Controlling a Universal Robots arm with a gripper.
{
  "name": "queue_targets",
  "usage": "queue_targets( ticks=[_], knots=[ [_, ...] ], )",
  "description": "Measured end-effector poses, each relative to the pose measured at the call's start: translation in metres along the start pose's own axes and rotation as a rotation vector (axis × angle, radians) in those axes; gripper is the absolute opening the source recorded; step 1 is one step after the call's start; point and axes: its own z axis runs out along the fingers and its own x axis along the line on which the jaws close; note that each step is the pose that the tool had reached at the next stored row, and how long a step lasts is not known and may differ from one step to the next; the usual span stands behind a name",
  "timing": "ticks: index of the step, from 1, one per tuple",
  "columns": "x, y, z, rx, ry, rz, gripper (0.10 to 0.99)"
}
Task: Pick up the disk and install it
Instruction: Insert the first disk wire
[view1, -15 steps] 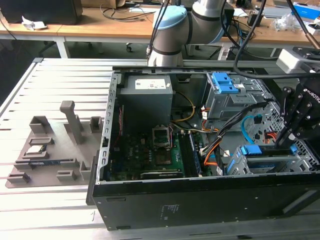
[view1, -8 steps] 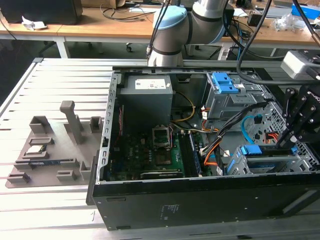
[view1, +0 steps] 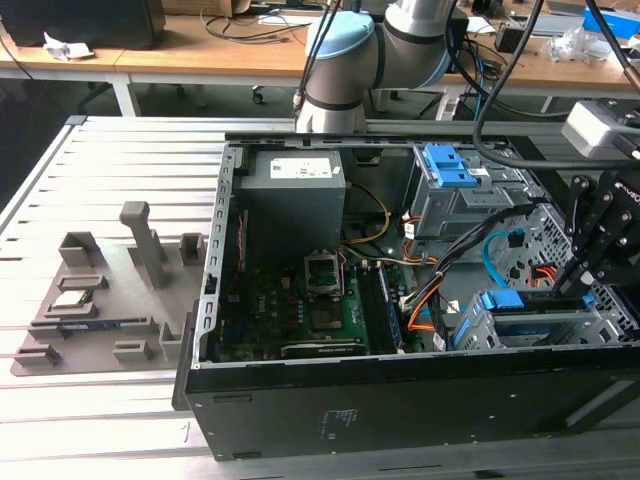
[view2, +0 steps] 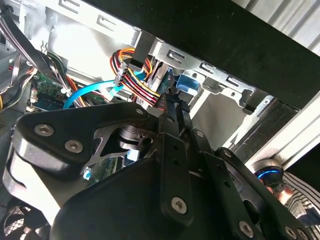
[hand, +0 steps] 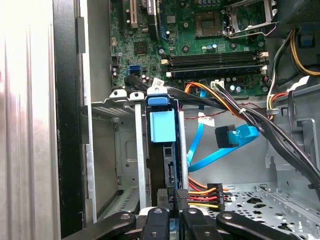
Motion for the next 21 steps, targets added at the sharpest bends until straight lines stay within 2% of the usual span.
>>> queue_targets(
  ticks=[7,15,21],
  knots=[
    [-0.0001,0.0003,0.0004,-0.001,-0.011,-0.001,0.169],
    [-0.0023,0.0014,0.0019,-0.001,-0.0136,-0.001,0.169],
    [-0.0029,0.001,0.0077,-0.001,-0.0126,-0.001,0.169]
  ],
)
